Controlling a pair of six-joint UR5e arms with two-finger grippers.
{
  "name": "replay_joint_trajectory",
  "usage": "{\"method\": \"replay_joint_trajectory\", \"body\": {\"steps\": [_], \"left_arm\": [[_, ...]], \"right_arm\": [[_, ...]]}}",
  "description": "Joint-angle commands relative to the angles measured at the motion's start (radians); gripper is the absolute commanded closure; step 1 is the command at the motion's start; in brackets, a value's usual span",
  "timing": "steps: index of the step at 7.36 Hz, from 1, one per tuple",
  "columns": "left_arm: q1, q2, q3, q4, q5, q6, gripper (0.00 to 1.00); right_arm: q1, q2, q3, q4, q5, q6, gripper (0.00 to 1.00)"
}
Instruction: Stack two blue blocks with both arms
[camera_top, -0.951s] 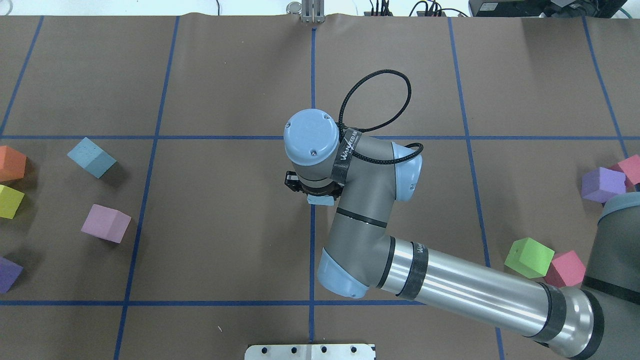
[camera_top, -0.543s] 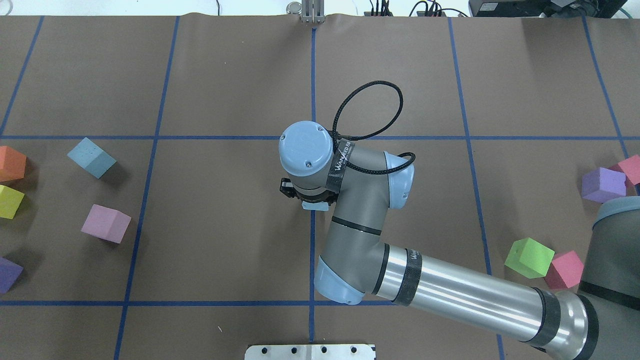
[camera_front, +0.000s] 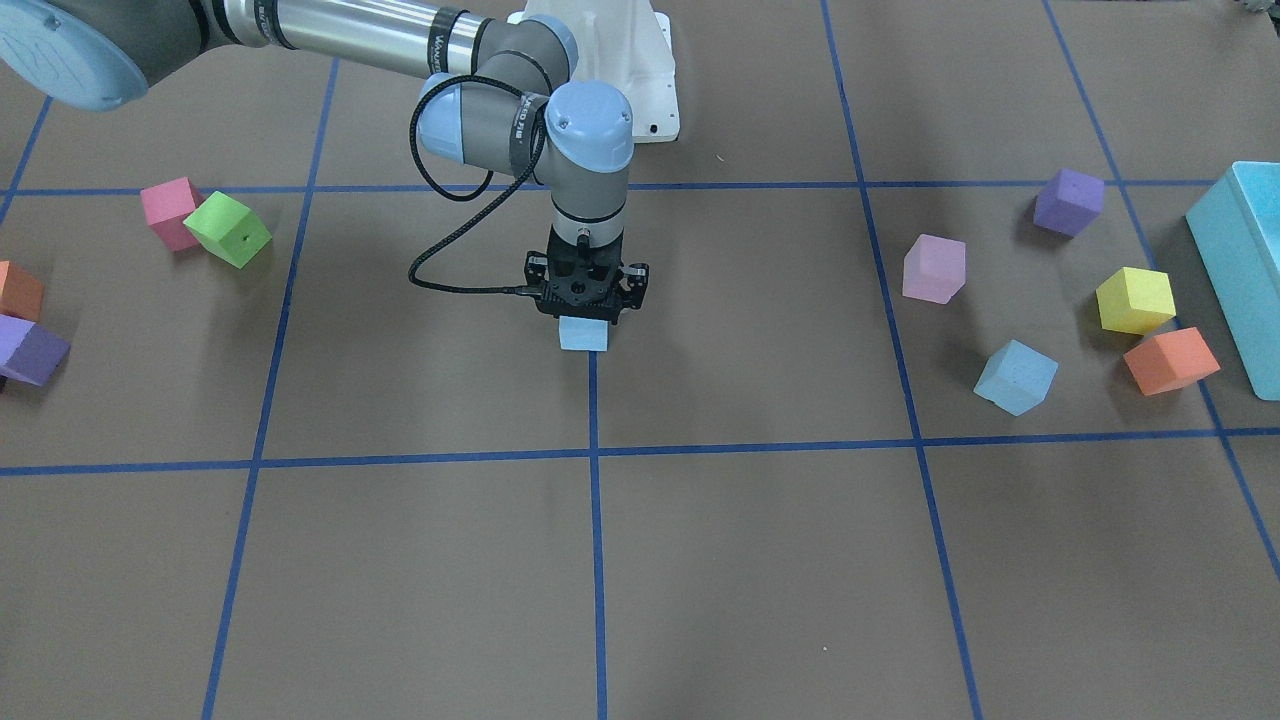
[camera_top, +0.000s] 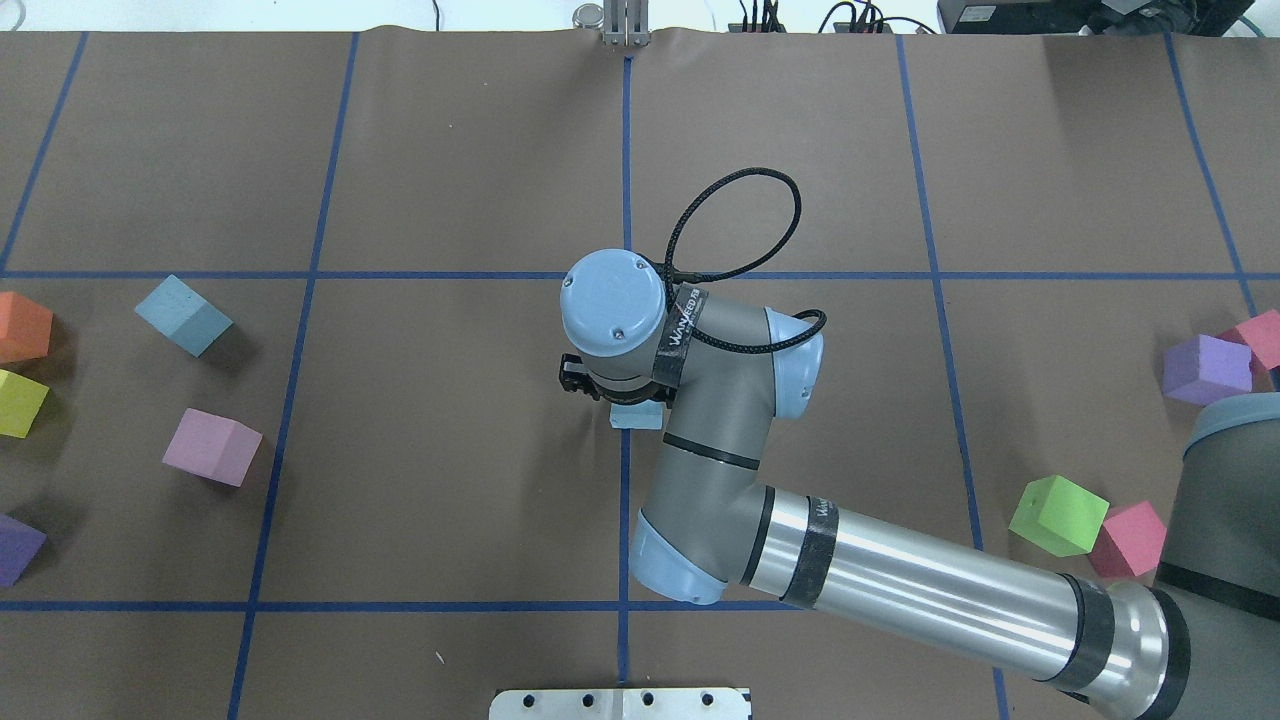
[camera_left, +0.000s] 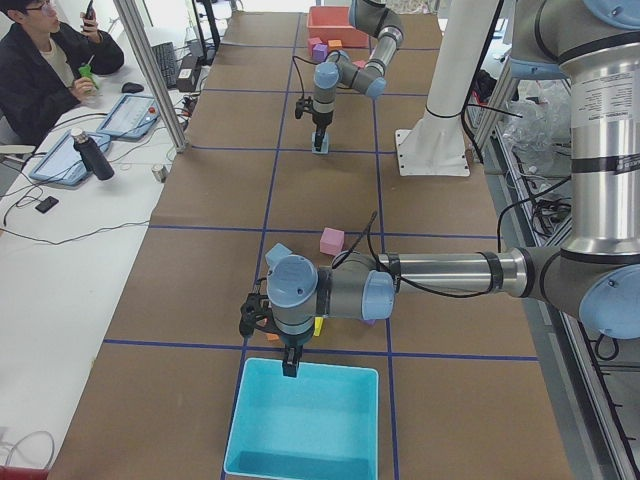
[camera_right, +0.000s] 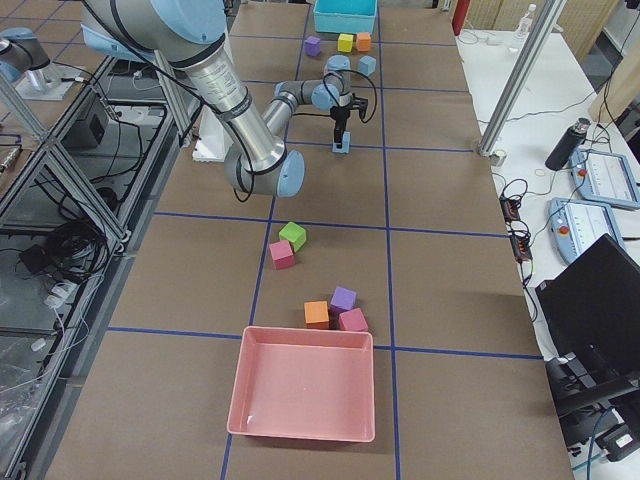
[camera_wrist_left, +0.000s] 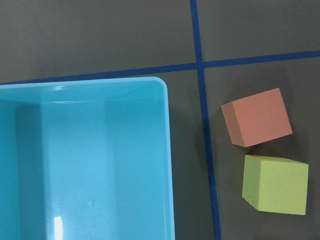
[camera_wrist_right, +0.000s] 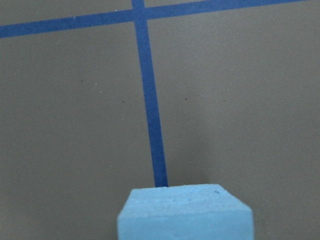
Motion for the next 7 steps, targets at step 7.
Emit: {"method": "replay_joint_trajectory", "body": {"steps": [7], "left_arm": [[0.002,-0.001,0.005,-0.002,0.0,0.002,0.01]], "right_arm": [[0.132,-0.026,0.264,-0.23,0.079,-0.162,0.0]]}}
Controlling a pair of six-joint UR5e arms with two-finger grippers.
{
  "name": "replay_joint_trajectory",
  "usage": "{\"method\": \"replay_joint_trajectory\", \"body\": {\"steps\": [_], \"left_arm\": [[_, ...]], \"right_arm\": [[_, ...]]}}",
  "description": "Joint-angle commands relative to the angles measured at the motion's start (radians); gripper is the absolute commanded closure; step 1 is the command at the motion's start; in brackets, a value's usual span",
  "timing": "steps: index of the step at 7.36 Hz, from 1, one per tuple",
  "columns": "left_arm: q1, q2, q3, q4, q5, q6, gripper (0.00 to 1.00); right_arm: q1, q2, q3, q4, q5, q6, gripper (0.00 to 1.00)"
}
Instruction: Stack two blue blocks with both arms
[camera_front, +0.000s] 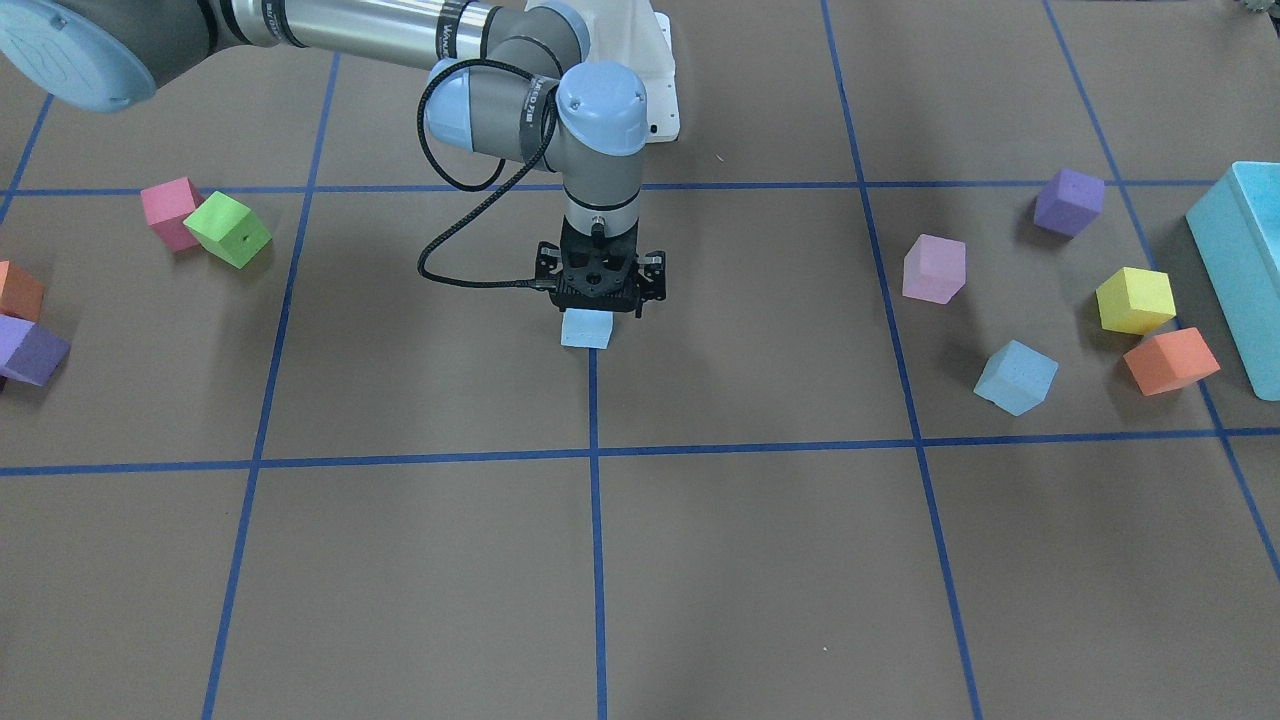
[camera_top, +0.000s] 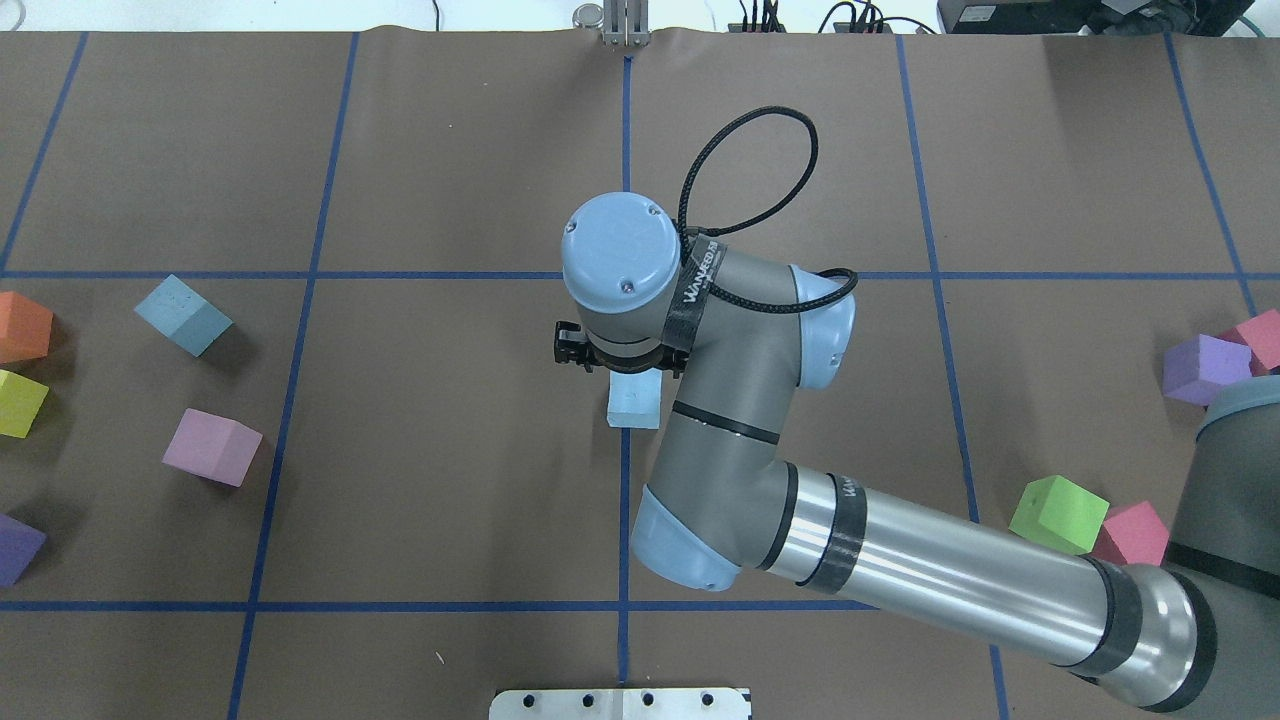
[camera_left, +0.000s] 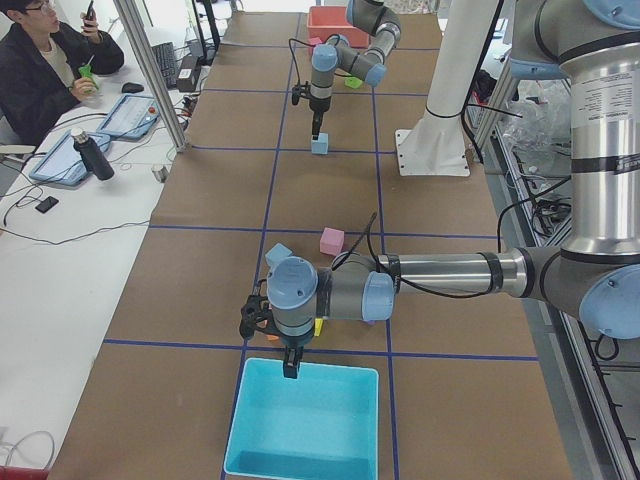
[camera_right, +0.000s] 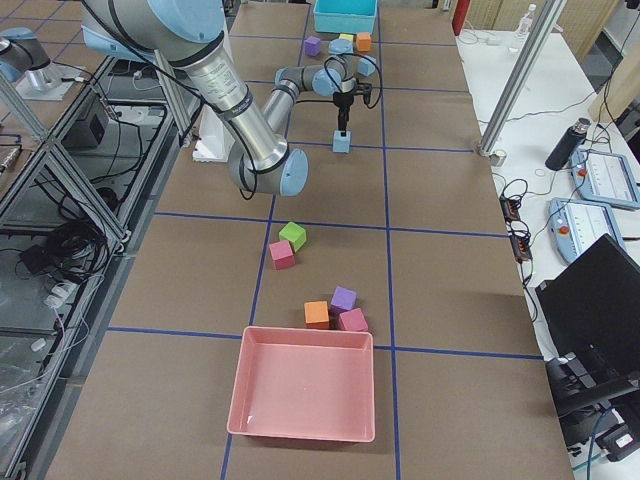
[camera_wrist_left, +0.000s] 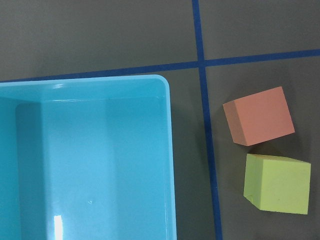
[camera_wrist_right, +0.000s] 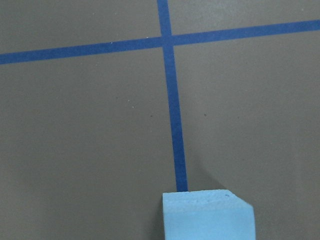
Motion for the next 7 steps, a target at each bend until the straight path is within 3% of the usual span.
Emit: {"method": "replay_joint_trajectory", "body": {"steps": [1,4,6,7], "left_arm": [[0.001,-0.001,-0.004,-0.003,0.0,0.001,0.01],[0.0,-0.091,-0.049,-0.039,0.0,-0.005,0.01],[0.001,-0.162,-0.013,-0.264,-0.003,-0.051,0.01],[0.001,-0.159,-0.024,-0.277,-0.047,-0.106,0.01]], "right_arm": [[0.142,-0.016,0.097,-0.095,0.086,-0.106,0.0],[0.424,-0.109,0.097,-0.085,0.27,-0.458,0.0],[0.617,-0.233,0.097,-0.076,0.39,-0.733,0.0],[0.687,-0.311,0.097,-0.076,0.393,-0.903,0.0]]}}
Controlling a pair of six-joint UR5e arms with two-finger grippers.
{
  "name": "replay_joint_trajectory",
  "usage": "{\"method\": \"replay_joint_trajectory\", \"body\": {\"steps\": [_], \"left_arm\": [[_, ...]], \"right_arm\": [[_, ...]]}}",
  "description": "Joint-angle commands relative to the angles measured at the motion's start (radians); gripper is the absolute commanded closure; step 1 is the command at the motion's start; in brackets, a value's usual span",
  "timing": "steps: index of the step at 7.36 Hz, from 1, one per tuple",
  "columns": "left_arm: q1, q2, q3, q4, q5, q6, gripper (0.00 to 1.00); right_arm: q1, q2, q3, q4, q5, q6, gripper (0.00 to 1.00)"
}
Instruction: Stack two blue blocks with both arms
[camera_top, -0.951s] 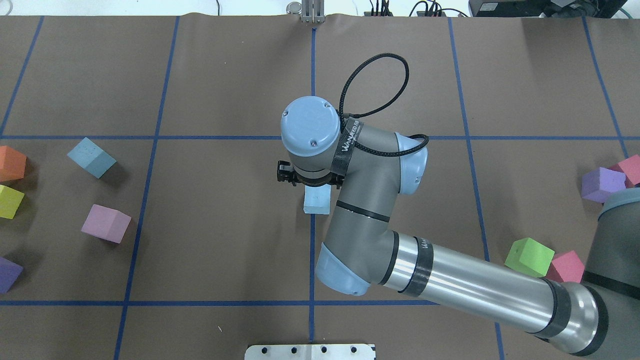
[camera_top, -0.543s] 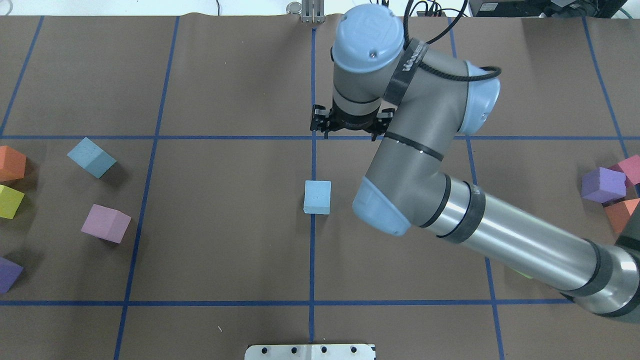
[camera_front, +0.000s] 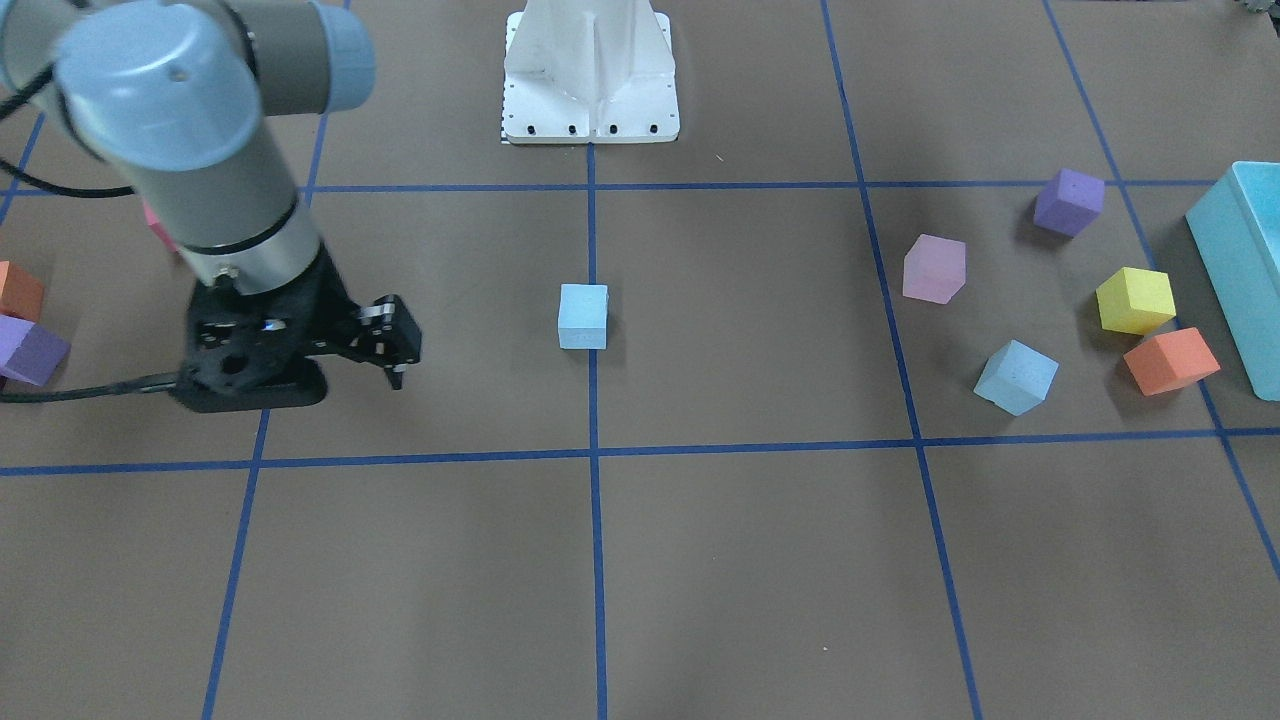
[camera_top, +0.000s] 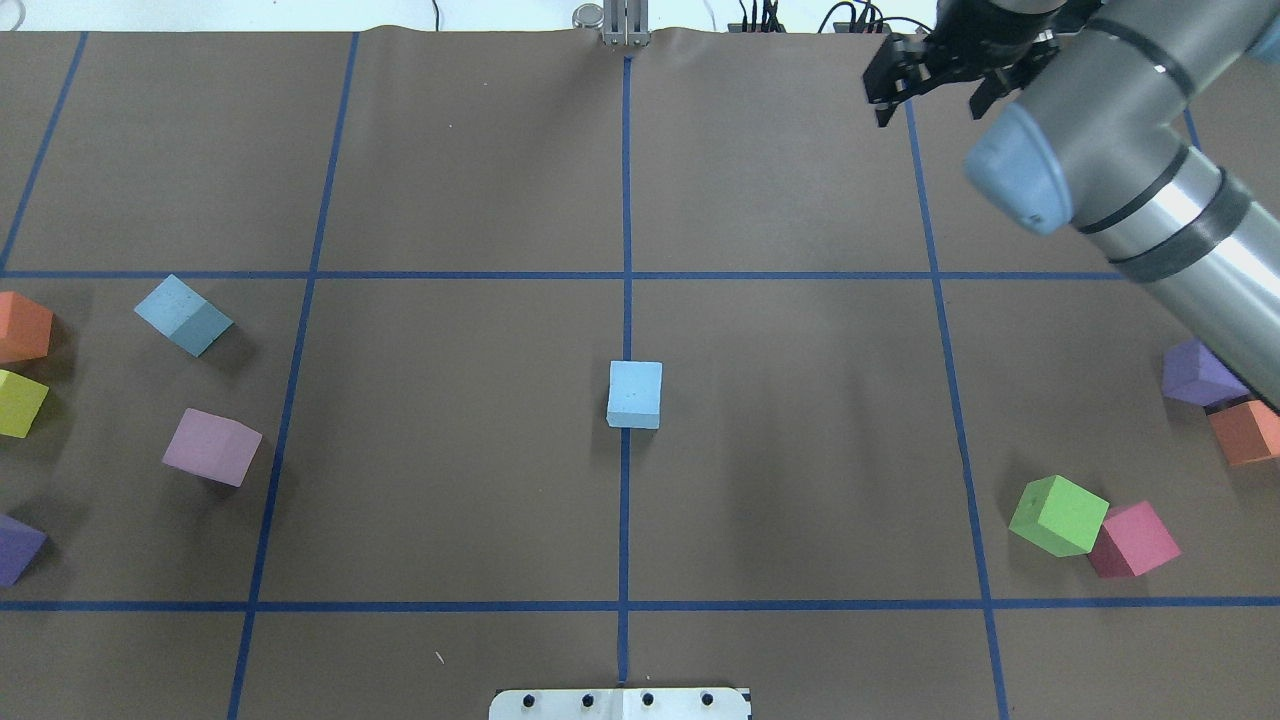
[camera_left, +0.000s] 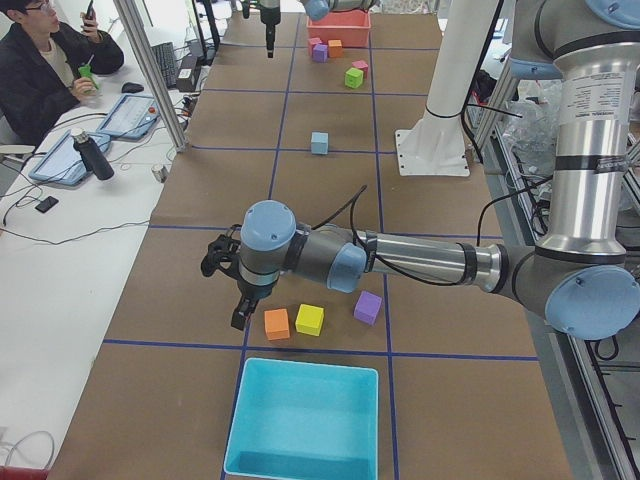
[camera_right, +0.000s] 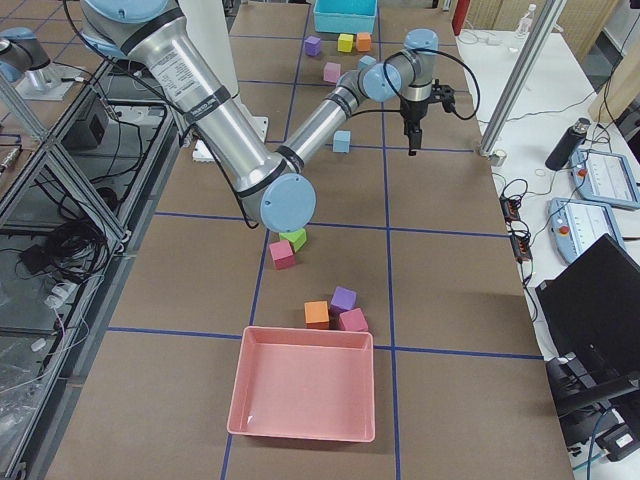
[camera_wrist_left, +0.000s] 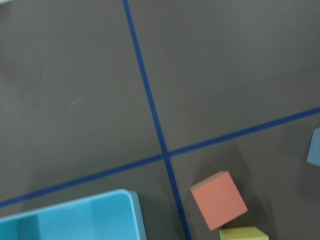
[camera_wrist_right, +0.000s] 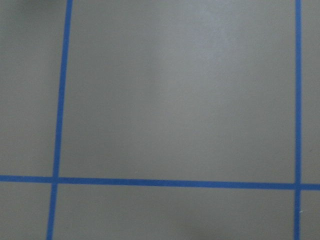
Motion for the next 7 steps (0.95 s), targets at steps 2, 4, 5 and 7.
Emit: {"method": "replay_joint_trajectory", "body": {"steps": [2,4,5,7], "left_arm": [[0.012,-0.011,-0.014,-0.15,-0.114,-0.065,0.01],[0.143,-0.017,-0.017,-0.181,-0.082,-0.078,0.02],[0.167,-0.017,-0.017,-0.179,-0.087,-0.123,0.01],[0.326,-0.025,-0.008,-0.186,-0.07,-0.233,0.02]], "right_arm": [[0.246,-0.259,0.003,0.005,0.041,-0.5,0.0],[0.378,-0.417,0.014,-0.001,0.05,-0.739,0.0],[0.415,-0.517,0.028,0.005,0.033,-0.798,0.0],[0.512,-0.609,0.047,0.013,0.014,-0.968,0.0]]}}
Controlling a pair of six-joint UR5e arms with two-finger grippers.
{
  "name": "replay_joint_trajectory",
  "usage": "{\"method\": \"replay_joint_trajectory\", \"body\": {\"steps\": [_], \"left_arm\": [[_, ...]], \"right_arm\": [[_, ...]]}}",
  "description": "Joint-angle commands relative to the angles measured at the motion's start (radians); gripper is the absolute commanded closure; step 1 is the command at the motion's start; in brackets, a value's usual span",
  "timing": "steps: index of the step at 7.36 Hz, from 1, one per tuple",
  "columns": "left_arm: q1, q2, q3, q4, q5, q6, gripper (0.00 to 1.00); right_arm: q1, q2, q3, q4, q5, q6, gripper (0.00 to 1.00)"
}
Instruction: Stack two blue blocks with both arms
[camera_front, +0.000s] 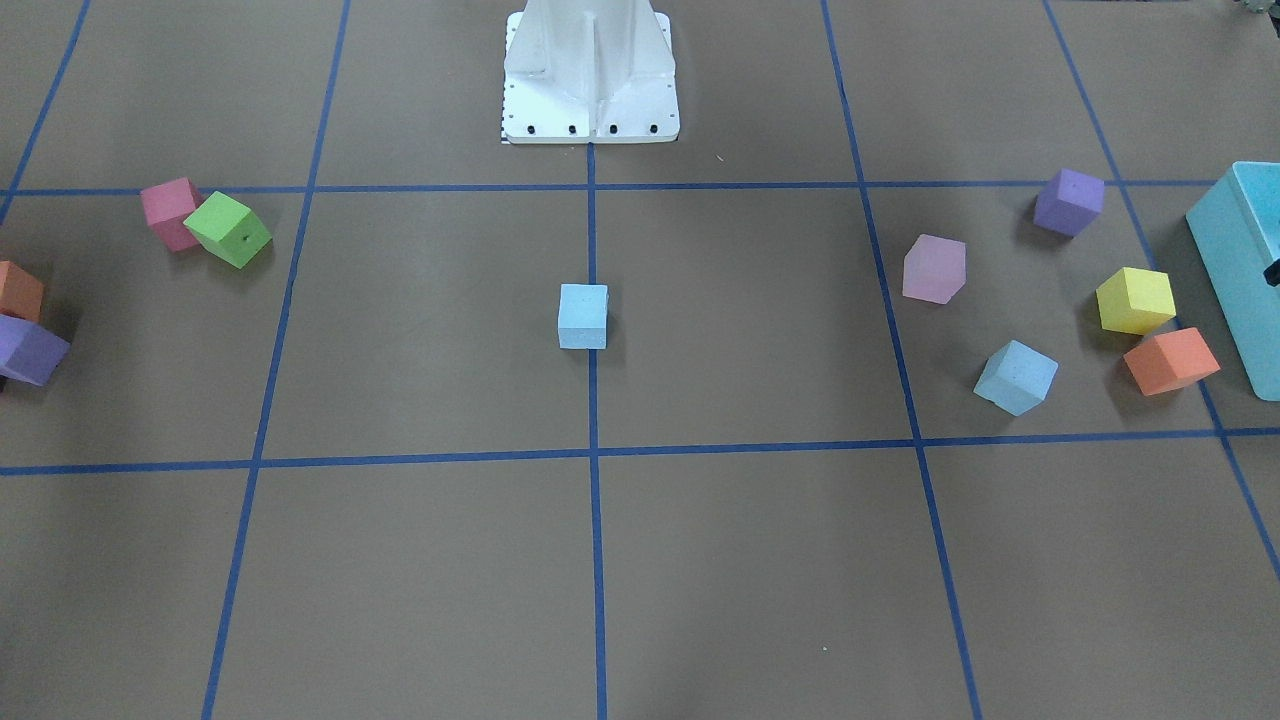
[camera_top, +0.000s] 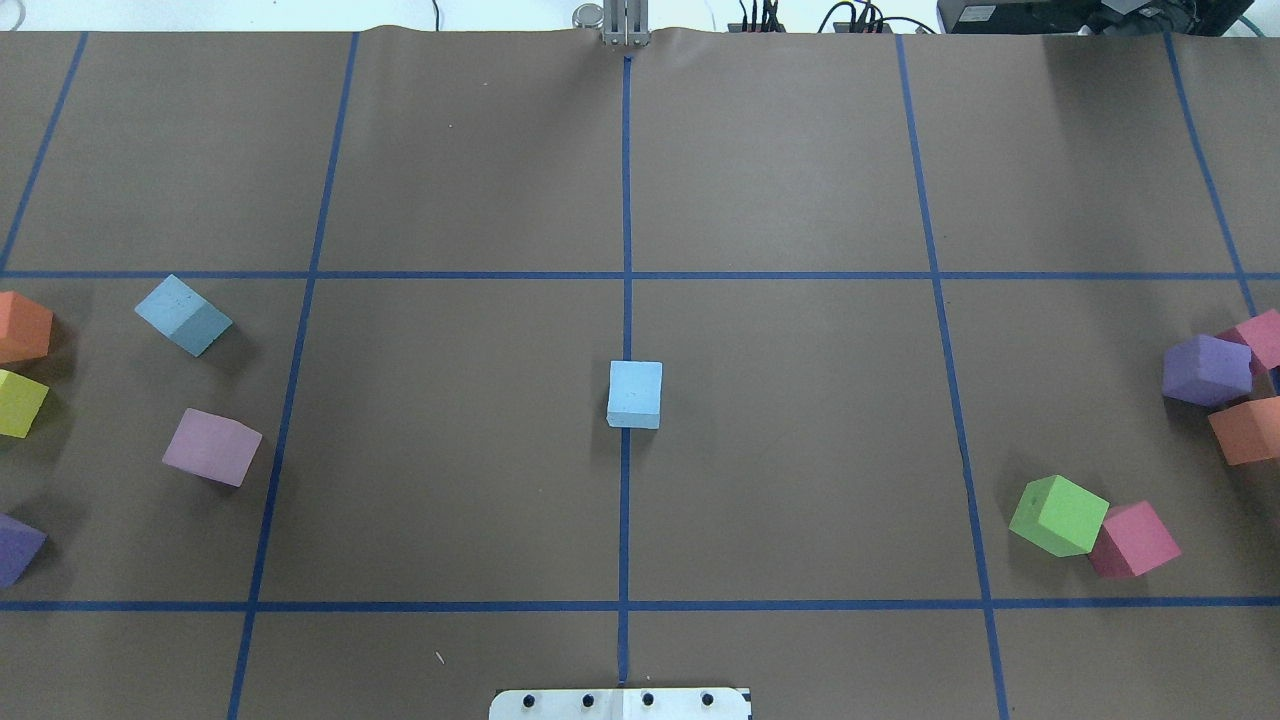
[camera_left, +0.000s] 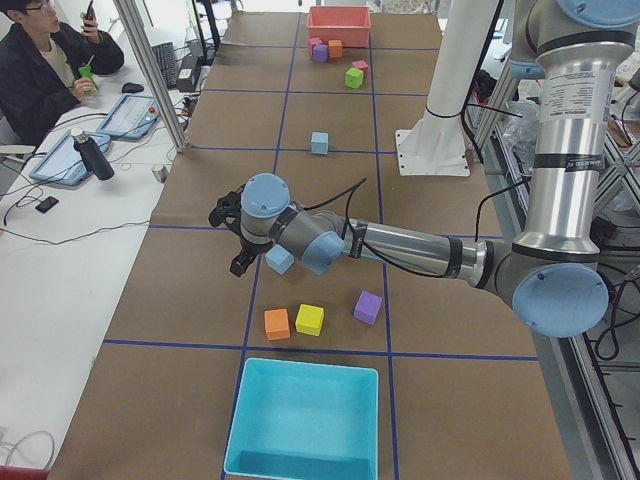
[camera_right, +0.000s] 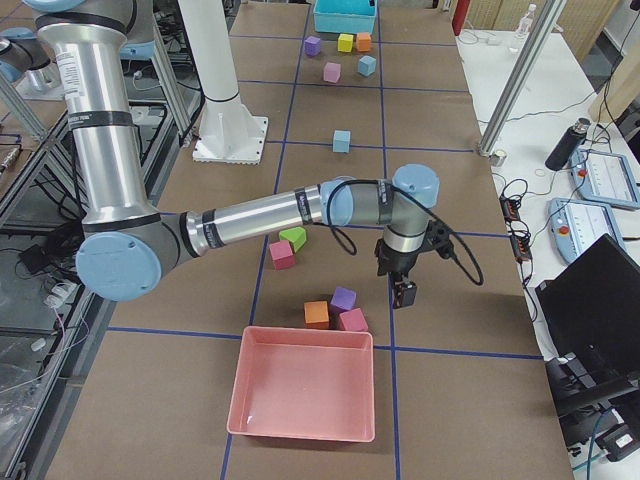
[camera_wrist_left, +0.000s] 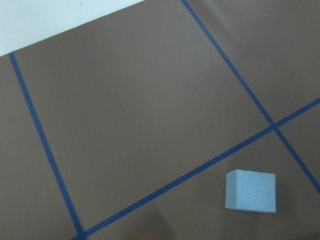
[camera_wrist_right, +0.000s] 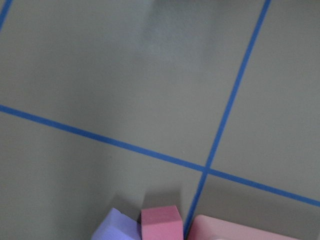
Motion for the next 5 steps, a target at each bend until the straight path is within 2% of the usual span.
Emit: {"method": "replay_joint_trajectory", "body": {"steps": [1,3,4,5], "left_arm": [[0.116,-0.004,0.007,-0.005,0.055,-0.103,0.02],[0.227,-0.008,0.021,-0.06,0.164,-0.26,0.02],[0.289,-0.06,0.085,-0.123,0.226,-0.357,0.02],[0.323,-0.117,0.167,-0.171,0.235,-0.378,0.02]], "right_arm": [[0.062,-0.075,0.011,-0.015,0.012,-0.082,0.0],[0.062,-0.08,0.011,-0.018,0.014,-0.079,0.0],[0.062,-0.08,0.012,-0.017,0.014,-0.08,0.0],[0.062,-0.08,0.011,-0.017,0.014,-0.08,0.0]]}}
